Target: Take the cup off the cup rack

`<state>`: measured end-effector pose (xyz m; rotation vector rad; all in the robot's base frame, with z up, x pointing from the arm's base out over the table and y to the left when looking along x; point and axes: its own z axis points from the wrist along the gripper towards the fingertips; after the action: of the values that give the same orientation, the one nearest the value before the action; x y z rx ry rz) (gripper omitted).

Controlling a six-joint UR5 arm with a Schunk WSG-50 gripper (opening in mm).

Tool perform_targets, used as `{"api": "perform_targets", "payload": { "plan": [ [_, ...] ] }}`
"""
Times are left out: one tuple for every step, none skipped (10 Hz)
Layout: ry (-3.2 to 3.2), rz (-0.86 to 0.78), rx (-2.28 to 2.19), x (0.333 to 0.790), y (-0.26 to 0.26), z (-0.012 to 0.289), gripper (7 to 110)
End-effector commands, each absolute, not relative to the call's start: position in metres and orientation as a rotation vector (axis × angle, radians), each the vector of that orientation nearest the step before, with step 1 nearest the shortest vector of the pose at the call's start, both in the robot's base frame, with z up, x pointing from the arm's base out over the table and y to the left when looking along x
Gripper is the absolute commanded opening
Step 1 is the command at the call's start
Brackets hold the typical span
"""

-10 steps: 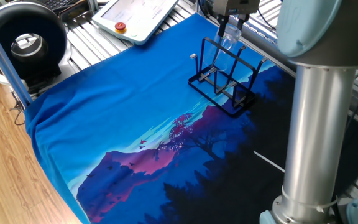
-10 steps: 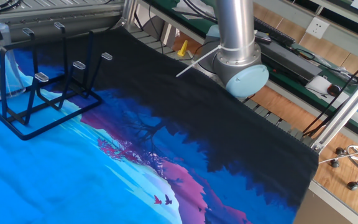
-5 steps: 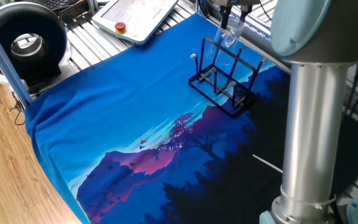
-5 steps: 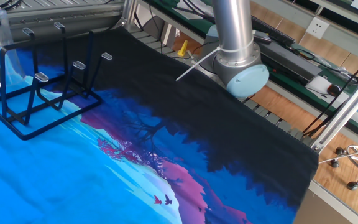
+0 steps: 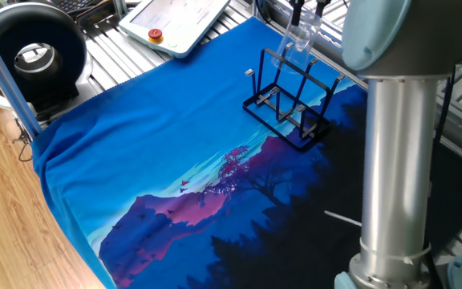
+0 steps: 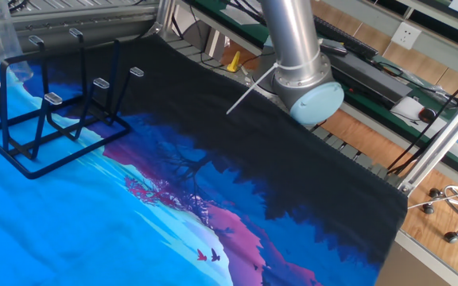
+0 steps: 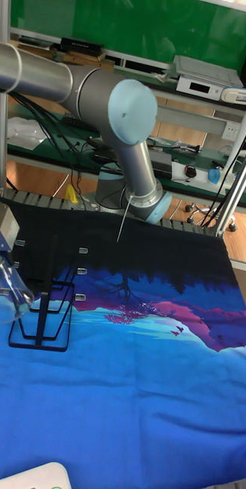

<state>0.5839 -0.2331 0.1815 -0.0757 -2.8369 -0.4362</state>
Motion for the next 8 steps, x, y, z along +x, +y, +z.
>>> {"api": "perform_targets", "payload": {
  "plan": [
    [-2.826, -0.437, -0.049, 0.583, -0.237, 0.200, 44],
    [-2.824, -0.431, -0.040, 0.583, -0.239, 0.204, 44],
    [-2.829, -0.404, -0.020, 0.584, -0.247, 0.208, 44],
    [-2.824, -0.399, -0.013, 0.583, -0.251, 0.213, 44],
    [-2.817, -0.399, -0.007, 0.582, -0.253, 0.219, 44],
    [-2.810, -0.402, -0.003, 0.581, -0.254, 0.225, 44],
    [-2.805, -0.406, -0.001, 0.581, -0.254, 0.230, 44],
    [-2.802, -0.405, -0.003, 0.580, -0.252, 0.233, 44]
  ]
}}
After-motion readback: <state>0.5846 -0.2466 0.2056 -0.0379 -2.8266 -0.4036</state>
